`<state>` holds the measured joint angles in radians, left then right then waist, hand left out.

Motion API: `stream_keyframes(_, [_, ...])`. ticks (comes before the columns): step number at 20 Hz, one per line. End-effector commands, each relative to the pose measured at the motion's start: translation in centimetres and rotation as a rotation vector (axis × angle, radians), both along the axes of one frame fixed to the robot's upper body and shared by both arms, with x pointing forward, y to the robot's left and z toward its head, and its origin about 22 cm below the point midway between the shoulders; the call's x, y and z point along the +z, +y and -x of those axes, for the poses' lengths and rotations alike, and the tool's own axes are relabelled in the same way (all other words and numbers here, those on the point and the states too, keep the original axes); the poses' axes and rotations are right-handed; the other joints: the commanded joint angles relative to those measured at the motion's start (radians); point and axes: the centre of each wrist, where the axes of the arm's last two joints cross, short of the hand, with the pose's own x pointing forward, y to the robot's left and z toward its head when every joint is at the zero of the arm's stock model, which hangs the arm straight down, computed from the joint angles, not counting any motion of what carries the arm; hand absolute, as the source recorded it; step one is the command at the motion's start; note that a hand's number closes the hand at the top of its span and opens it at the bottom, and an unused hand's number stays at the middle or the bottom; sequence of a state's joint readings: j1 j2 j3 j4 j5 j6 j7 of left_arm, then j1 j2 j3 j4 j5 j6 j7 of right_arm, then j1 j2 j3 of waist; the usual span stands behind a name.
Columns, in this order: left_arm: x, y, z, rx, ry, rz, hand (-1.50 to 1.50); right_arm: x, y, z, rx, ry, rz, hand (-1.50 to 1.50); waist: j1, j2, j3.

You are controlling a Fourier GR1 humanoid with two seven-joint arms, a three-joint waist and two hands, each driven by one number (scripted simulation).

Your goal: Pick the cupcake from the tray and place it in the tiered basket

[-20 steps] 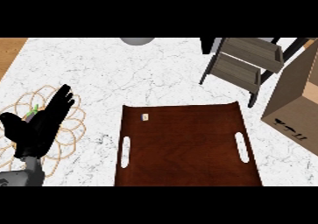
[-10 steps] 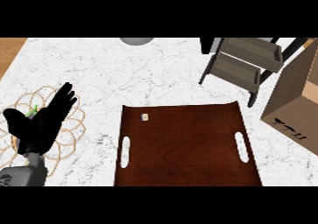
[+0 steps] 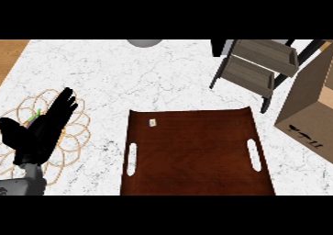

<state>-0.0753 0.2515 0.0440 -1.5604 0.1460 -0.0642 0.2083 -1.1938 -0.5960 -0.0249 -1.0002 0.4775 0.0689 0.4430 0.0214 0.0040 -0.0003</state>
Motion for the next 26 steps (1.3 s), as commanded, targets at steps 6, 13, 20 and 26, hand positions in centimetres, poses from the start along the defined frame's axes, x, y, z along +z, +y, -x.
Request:
stream_keyframes(6, [1.3,0.2,-1.0,-0.003,0.000,-0.006,0.00,-0.7,1.1,-2.8,0.012,-0.032,0.017,-1.50,0.002,0.002,0.000])
stream_keyframes(13, [0.1,0.5,-0.7,0.011,0.000,0.000,0.00,-0.2,0.1,-2.7,0.010,-0.098,-0.241,-1.50,-0.011,0.000,0.000])
stream_keyframes(20, [0.0,-0.8,-0.5,0.003,0.005,0.017,0.00,3.4,-1.1,-2.2,-0.014,-0.178,-0.558,-1.50,-0.002,0.000,0.000])
stream_keyframes(26, [0.1,-0.3,-0.7,0.030,0.007,-0.004,0.00,4.9,-6.8,-0.1,-0.083,-0.319,-0.702,-1.50,-0.015,-0.001,0.000])
